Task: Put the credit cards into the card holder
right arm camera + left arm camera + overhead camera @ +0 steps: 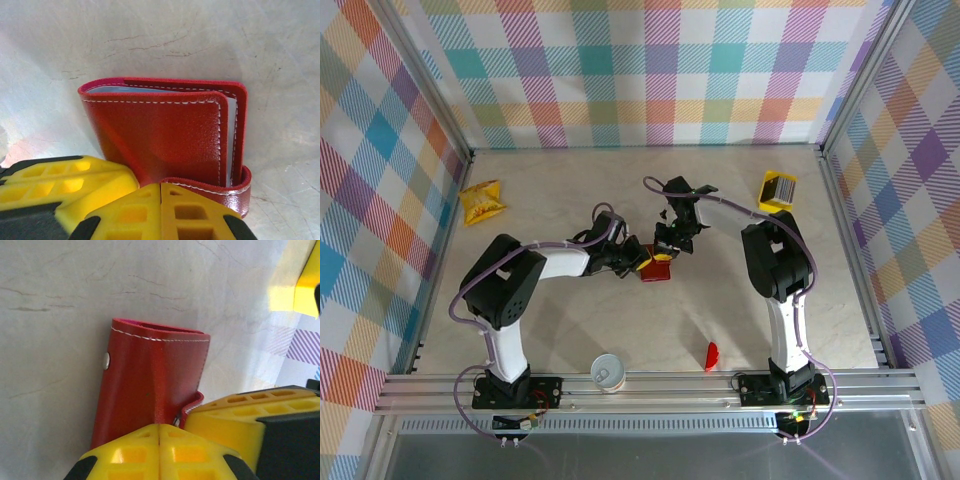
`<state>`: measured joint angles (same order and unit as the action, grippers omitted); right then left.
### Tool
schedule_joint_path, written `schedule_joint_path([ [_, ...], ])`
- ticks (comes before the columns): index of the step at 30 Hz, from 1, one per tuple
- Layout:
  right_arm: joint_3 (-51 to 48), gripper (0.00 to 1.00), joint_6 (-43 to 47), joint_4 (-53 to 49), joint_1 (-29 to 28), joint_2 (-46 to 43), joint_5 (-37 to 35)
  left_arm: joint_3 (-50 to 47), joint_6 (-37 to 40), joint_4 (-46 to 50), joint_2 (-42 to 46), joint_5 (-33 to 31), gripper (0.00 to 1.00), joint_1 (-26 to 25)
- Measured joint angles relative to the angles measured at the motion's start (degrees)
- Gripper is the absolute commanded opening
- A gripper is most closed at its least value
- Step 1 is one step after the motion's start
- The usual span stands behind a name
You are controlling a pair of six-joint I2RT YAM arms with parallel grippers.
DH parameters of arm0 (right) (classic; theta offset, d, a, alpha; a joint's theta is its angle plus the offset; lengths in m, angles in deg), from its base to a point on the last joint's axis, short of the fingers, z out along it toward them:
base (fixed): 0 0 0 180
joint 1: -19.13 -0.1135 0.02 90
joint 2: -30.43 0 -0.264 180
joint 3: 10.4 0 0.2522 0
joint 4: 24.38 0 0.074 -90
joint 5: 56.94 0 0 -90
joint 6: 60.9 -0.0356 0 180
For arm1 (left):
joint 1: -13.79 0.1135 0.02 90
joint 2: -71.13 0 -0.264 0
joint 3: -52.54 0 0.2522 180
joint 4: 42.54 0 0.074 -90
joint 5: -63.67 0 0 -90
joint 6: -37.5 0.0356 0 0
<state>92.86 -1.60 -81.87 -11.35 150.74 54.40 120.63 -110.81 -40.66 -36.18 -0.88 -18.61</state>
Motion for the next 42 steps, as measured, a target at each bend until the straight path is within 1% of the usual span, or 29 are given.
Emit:
schedule_joint_path([
  [2, 0.0, 0.00, 0.0, 0.0, 0.0, 0.0, 0.0, 0.1, 0.0, -0.5, -0.6, 0.2, 0.07, 0.0],
  [7, 0.0, 0.00, 0.0, 0.0, 0.0, 0.0, -0.3, 0.7, -0.2, -0.5, -1.6, 0.3, 0.00, 0.0],
  [13, -0.2, 0.00, 1.1, -0.1, 0.4, -0.1, -1.5, 0.1, -1.8, -1.5, -1.9, -0.2, 0.00, 0.0],
  [16, -2.2, 0.00, 2.1, 0.8, 0.9, -1.4, -2.1, -0.4, -2.6, -2.7, -2.0, -0.2, 0.00, 0.0],
  [19, -5.5, 0.00, 3.3, 0.5, 2.4, -4.0, -3.6, -0.8, -3.1, -3.4, -2.0, -0.6, 0.00, 0.0],
  [23, -10.2, 0.00, 4.7, -1.2, 6.3, -7.1, -6.1, -1.0, -3.2, -3.8, -2.0, -0.6, 0.00, 0.0],
  [27, -12.3, 0.00, 5.8, -1.8, 8.8, -8.5, -7.5, -1.0, -3.1, -3.8, -2.0, -0.6, 0.00, 0.0],
  [28, -12.5, 0.02, 6.0, -1.7, 8.8, -8.8, -7.5, -1.0, -3.0, -3.8, -2.0, -0.5, 0.00, 0.0],
  [32, -12.8, 0.25, 6.4, -1.1, 7.6, -11.0, -7.4, -1.0, -2.8, -4.0, -2.0, -0.4, 0.00, 0.0],
  [35, -12.2, 0.36, 6.0, -1.0, 5.9, -12.7, -7.5, -1.0, -2.3, -4.3, -2.0, 0.0, 0.00, 0.0],
  [40, -7.5, 0.41, 4.1, -1.9, 1.5, -12.9, -10.2, -2.1, -1.9, -4.3, -0.1, 0.1, 0.05, 0.3],
  [42, -4.9, 0.42, 2.8, -3.3, -0.3, -12.4, -12.4, -2.9, -1.9, -3.0, 2.8, 0.2, 0.05, 0.4],
])
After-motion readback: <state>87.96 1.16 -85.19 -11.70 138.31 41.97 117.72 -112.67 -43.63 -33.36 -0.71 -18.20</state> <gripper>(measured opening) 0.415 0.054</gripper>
